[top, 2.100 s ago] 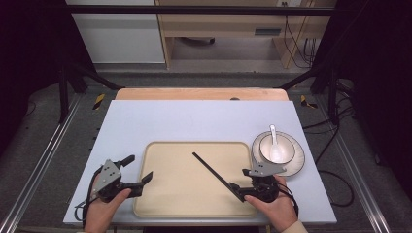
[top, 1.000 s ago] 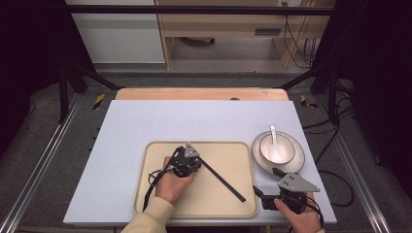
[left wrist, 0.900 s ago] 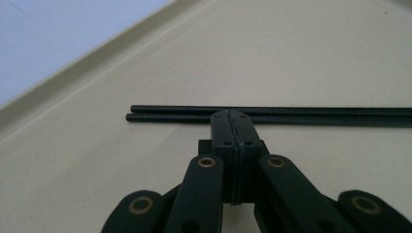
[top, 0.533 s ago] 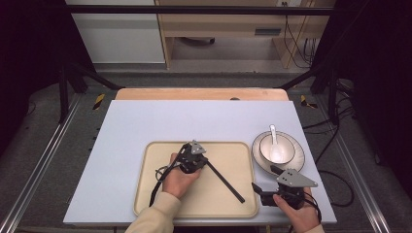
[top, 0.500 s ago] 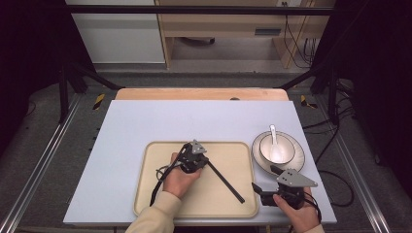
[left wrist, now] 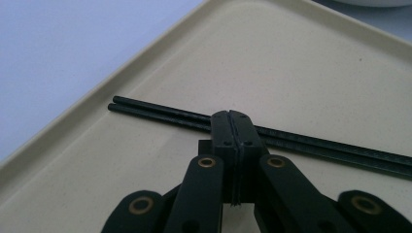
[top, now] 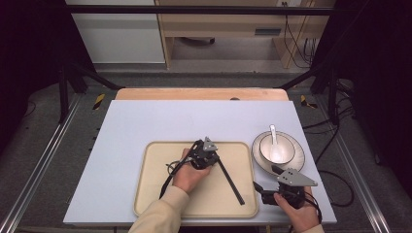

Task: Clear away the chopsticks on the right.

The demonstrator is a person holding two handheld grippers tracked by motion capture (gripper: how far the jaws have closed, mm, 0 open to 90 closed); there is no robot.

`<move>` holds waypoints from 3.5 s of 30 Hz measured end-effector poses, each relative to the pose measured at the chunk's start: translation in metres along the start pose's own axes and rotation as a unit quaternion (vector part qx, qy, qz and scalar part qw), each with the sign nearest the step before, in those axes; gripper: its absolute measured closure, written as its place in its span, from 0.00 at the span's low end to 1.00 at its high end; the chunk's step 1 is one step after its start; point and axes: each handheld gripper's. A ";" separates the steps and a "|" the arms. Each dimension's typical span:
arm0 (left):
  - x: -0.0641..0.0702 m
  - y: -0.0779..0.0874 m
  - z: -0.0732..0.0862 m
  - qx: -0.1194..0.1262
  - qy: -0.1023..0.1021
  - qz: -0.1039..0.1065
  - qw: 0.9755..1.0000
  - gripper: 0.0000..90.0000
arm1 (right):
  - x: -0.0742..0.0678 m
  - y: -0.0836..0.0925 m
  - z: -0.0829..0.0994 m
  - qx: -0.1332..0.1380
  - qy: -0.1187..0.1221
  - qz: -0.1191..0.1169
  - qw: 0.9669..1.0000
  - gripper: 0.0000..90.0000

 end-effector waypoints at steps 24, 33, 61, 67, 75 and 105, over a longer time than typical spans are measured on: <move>0.022 -0.024 -0.023 -0.013 -0.057 0.036 0.998 1.00 | 0.003 -0.002 0.002 -0.003 -0.004 -0.001 1.000 0.16; 0.029 -0.028 -0.029 -0.015 -0.069 0.043 0.997 1.00 | 0.004 -0.002 0.002 -0.001 -0.002 0.000 1.000 0.16; 0.045 -0.009 -0.029 0.022 -0.104 0.058 0.993 0.97 | 0.004 0.003 0.000 0.039 0.001 -0.006 0.999 0.14; 0.037 0.022 -0.016 0.058 -0.102 0.054 0.992 0.82 | 0.007 0.005 -0.002 0.056 -0.001 -0.006 0.998 0.11; 0.015 0.062 0.005 0.104 -0.067 0.038 0.992 0.55 | 0.009 0.006 -0.004 0.061 -0.001 -0.001 0.998 0.09; -0.069 0.190 0.114 0.256 -0.001 -0.064 0.965 0.07 | 0.037 0.031 0.009 0.072 -0.020 0.039 0.996 0.06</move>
Point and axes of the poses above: each handheld gripper's, and its own axes: y roughly backward along the jaws, z roughly out of its underside, x roughly to its right, and after that the axes turned 8 degrees about y, right-handed
